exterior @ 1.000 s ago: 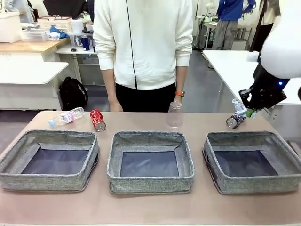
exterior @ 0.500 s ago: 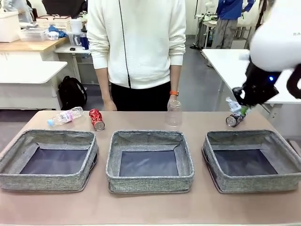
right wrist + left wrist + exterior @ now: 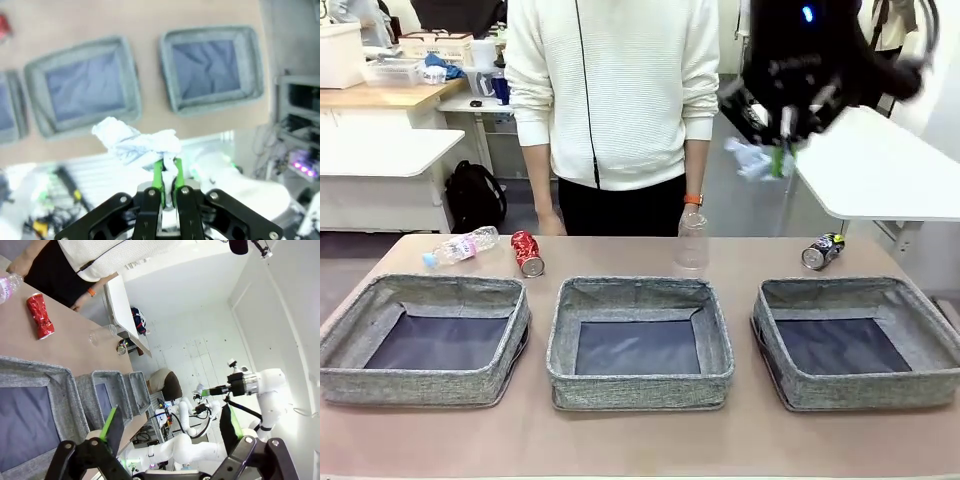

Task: Sort the waste into the appropriate baskets.
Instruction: Pick up the waste item pointed out by the person.

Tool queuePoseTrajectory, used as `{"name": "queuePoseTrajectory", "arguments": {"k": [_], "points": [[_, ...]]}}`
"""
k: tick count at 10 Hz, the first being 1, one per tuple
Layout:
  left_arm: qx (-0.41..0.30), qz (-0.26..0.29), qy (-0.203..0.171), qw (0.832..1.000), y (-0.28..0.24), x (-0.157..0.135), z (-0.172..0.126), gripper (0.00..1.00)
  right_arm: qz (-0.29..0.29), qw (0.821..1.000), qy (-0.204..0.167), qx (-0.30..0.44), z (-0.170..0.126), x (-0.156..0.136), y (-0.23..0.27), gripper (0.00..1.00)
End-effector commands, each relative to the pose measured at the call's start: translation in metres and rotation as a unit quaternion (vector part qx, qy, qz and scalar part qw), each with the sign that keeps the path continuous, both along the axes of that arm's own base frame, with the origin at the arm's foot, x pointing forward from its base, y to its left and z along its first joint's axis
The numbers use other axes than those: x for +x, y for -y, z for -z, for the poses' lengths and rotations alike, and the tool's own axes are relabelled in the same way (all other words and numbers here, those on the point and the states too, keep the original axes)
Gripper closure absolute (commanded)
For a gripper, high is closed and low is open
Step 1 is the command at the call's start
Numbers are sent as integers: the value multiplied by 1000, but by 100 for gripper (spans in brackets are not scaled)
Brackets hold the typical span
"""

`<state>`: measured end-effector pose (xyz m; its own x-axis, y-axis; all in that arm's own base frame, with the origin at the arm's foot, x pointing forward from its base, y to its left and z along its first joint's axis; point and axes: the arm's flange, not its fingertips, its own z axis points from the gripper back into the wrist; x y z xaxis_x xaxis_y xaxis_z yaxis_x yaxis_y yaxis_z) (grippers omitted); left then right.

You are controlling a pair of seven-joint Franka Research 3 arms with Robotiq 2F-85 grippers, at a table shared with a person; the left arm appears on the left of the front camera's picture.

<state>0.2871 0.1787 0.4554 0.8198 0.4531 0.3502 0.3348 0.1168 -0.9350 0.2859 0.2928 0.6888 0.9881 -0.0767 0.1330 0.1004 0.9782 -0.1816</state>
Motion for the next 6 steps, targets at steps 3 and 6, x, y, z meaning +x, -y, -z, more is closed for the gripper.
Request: {"name": "queuePoseTrajectory", "arguments": {"k": [3,6], "points": [[-4,-2,15,1000,2,0,-2,0,-86,992,-22,84,-75,5,-80,92],[-4,-2,15,1000,2,0,-2,0,-104,991,-15,84,-84,-6,-92,92]]}}
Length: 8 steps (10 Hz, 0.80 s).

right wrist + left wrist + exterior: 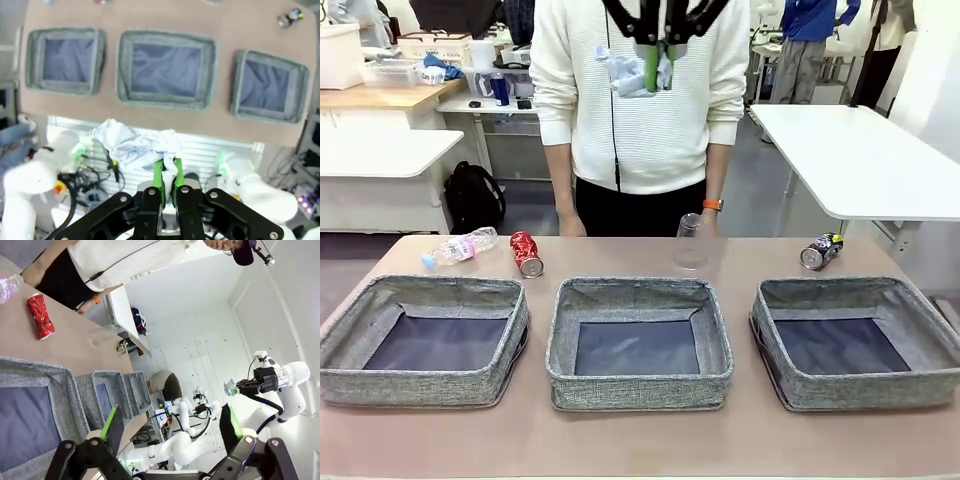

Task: Sort the waste into the appropriate baskets.
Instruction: Pick up the waste item pointed out by the person.

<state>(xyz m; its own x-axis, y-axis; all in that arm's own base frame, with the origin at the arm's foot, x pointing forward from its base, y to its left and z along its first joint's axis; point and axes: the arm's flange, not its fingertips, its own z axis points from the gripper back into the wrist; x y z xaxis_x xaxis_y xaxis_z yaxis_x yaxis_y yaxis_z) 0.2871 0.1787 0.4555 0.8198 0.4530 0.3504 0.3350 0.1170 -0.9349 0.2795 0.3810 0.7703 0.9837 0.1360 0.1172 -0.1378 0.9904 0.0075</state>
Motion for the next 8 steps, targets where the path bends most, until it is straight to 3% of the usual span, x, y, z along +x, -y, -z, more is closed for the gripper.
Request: {"name": "queuePoseTrajectory", "arguments": {"k": [1,8], "points": [[-4,-2,14,1000,2,0,-2,0,6,1000,1,-2,4,6,6,92],[-4,-2,14,1000,2,0,-2,0,6,1000,1,-2,4,6,6,92]]}}
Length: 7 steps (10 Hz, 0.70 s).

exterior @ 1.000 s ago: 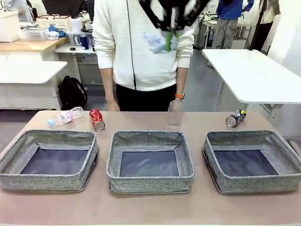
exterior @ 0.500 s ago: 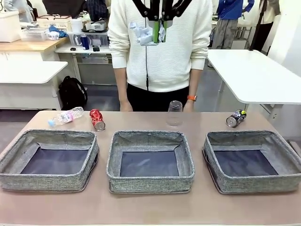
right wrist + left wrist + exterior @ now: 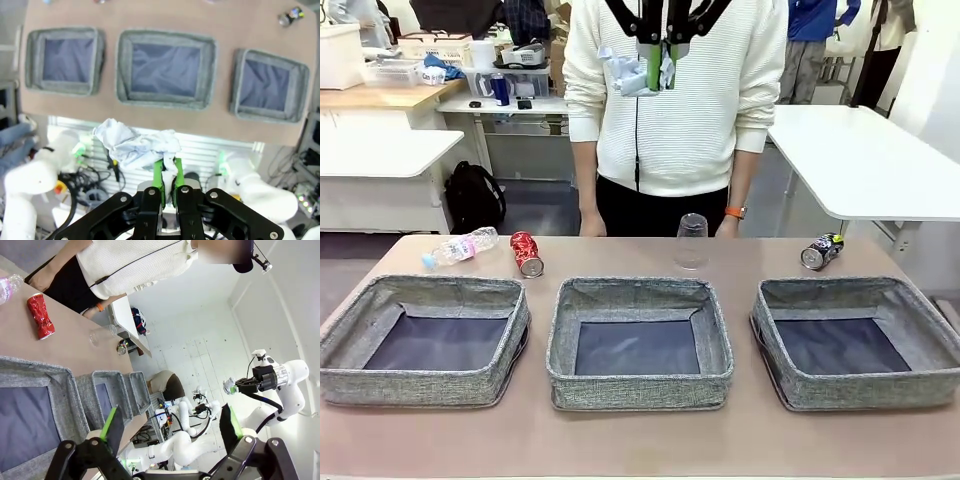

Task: Sort the waste into the appropriate baskets.
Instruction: Pick up the waste item pointed out by the person, then place the picked waste into the Fabric basket indicated by the person.

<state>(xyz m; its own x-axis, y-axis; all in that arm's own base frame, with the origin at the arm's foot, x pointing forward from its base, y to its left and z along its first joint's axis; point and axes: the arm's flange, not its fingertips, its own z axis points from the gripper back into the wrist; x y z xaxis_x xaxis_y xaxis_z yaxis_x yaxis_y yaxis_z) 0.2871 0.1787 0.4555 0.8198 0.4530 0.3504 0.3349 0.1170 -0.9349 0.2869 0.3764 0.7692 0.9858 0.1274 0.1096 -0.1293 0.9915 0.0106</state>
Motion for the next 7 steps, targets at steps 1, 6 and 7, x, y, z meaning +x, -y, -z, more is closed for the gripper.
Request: {"name": "queuePoseTrajectory", "arguments": {"k": [1,6,7], "points": [[-4,-2,14,1000,2,0,-2,0,2,1000,5,-3,3,-2,1,92],[-4,-2,14,1000,2,0,-2,0,2,1000,5,-3,3,-2,1,92],[-4,-2,14,1000,2,0,-2,0,2,1000,5,-3,3,-2,1,92]]}}
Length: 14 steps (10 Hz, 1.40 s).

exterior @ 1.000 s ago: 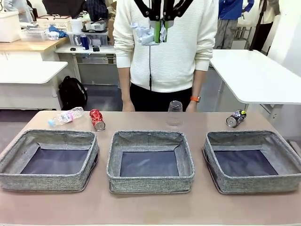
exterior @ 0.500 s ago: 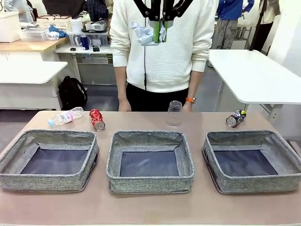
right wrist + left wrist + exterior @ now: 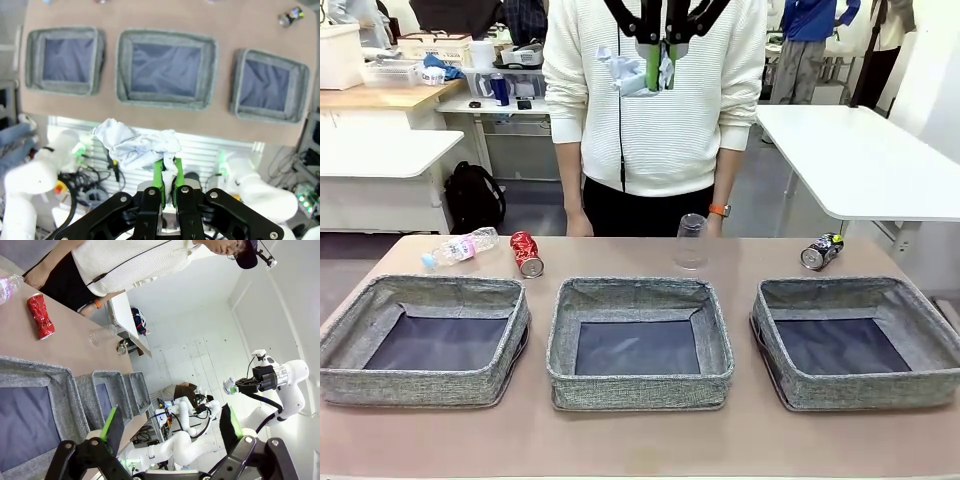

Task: Sort the waste into the appropriate baskets.
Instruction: Place the picked waste into the Fabric basket indicated by the person.

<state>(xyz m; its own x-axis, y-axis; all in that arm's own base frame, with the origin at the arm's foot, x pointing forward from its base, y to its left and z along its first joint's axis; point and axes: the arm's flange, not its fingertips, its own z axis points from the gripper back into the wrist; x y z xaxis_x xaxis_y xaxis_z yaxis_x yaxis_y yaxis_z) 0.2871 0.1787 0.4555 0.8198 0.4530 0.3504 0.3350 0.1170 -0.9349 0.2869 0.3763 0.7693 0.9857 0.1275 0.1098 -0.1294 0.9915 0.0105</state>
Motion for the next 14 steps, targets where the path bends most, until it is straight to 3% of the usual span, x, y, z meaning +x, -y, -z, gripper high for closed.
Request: {"name": "queuePoseTrajectory", "arguments": {"k": [1,14], "points": [[-4,-2,14,1000,2,0,-2,0,2,1000,5,-3,3,-2,1,92],[-4,-2,14,1000,2,0,-2,0,2,1000,5,-3,3,-2,1,92]]}}
